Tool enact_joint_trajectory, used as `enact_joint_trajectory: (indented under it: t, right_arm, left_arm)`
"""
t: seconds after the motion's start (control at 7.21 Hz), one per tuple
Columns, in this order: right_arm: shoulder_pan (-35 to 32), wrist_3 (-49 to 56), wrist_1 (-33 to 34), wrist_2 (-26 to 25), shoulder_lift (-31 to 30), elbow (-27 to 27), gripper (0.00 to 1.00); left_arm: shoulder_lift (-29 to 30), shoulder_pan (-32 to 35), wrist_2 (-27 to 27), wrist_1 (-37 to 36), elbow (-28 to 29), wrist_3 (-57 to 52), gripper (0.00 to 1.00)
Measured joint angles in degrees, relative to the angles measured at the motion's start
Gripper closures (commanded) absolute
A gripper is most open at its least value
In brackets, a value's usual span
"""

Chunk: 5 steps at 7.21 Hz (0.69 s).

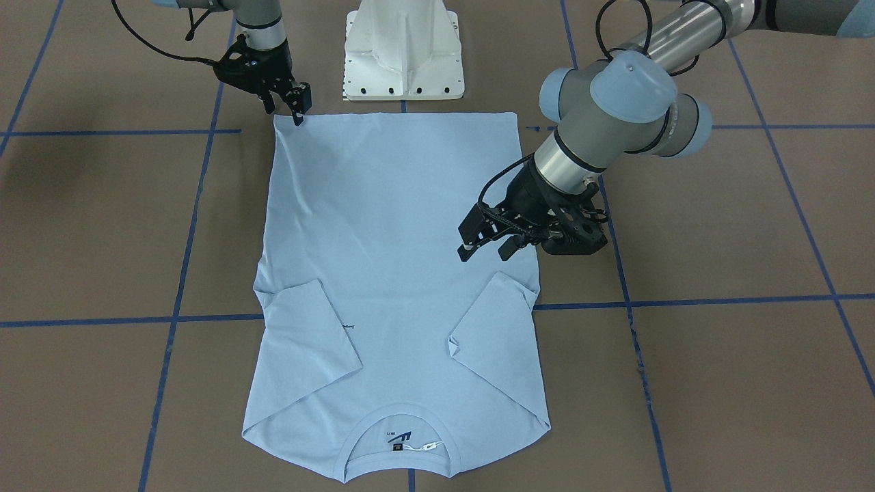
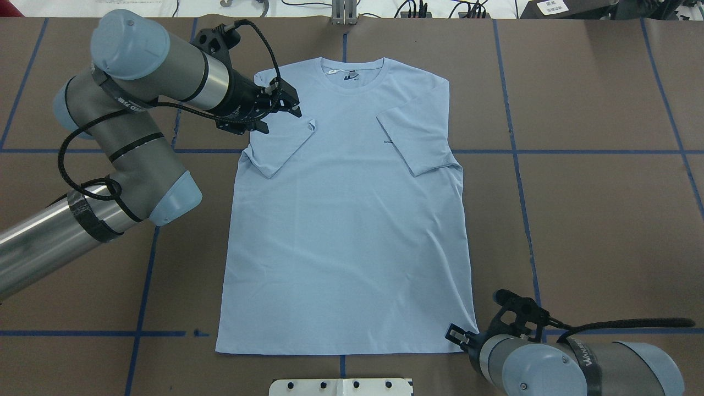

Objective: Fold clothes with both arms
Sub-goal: 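Move the left gripper to the hem corner and grasp both hem corners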

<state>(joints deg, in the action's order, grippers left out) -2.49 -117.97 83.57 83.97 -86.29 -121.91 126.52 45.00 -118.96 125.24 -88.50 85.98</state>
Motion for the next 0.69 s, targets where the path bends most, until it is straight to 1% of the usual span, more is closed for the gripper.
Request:
enact_joint_trajectory:
  t: [0.28, 0.42, 0.55, 0.69]
  right_arm:
    - [0.5, -0.2, 0.1, 0.0, -0.6, 0.1, 0.57]
    - [0.6, -0.3, 0.2, 0.0, -0.7, 0.1, 0.67]
    - [0.7, -0.2, 0.3, 0.0, -0.8, 0.1, 1.00]
    - [0.7, -0.2, 0.4, 0.0, -0.8, 0.1, 1.00]
  left_arm:
    - [0.0, 0.0, 0.0, -0.1, -0.3, 0.2, 0.19]
    - [0.0, 0.0, 0.1, -0.2, -0.4, 0.3, 0.19]
    - [0.0, 0.0, 0.1, -0.3, -0.5, 0.4, 0.19]
    - [-0.1, 0.0, 0.1, -0.3, -0.5, 0.3, 0.19]
